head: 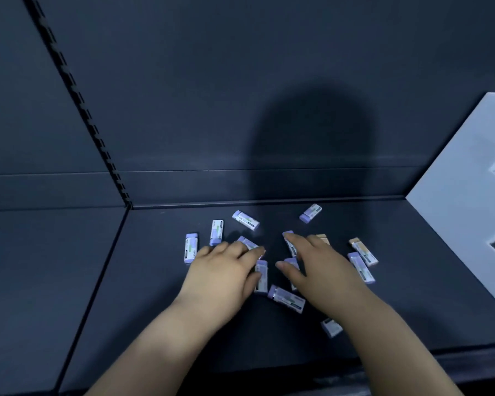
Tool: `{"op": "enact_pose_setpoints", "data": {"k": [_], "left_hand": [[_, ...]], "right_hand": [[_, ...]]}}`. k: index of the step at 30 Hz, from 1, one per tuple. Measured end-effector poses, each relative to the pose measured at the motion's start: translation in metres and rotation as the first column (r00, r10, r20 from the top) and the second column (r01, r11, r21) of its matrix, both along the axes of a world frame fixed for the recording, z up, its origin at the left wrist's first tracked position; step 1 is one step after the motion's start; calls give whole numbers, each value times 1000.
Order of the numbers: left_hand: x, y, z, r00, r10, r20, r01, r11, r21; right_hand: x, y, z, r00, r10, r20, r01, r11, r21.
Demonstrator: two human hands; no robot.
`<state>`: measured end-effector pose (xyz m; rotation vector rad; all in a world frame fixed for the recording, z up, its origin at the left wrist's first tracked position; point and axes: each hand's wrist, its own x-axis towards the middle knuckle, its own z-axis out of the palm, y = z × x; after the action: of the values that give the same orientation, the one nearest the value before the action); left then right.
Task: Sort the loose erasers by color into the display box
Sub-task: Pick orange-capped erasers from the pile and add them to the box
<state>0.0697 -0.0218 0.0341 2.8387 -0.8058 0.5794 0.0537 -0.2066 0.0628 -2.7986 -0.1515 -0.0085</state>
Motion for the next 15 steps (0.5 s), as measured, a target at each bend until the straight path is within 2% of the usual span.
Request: {"op": "enact_pose_setpoints", "data": {"k": [4,8,15], "left_hand": [[-2,-6,-5,999,15,-34,-16,1000,-17],[-3,-25,-13,998,15,-67,-15,1000,7],[12,-81,-1,996,-38,-77,39,999,12]], "right_hand": [[2,-7,-9,1000,-17,3,17,1000,18],[0,-29,-12,1000,-26,8,24,992,125],[7,-67,-12,1000,5,19,-7,995,103]]}}
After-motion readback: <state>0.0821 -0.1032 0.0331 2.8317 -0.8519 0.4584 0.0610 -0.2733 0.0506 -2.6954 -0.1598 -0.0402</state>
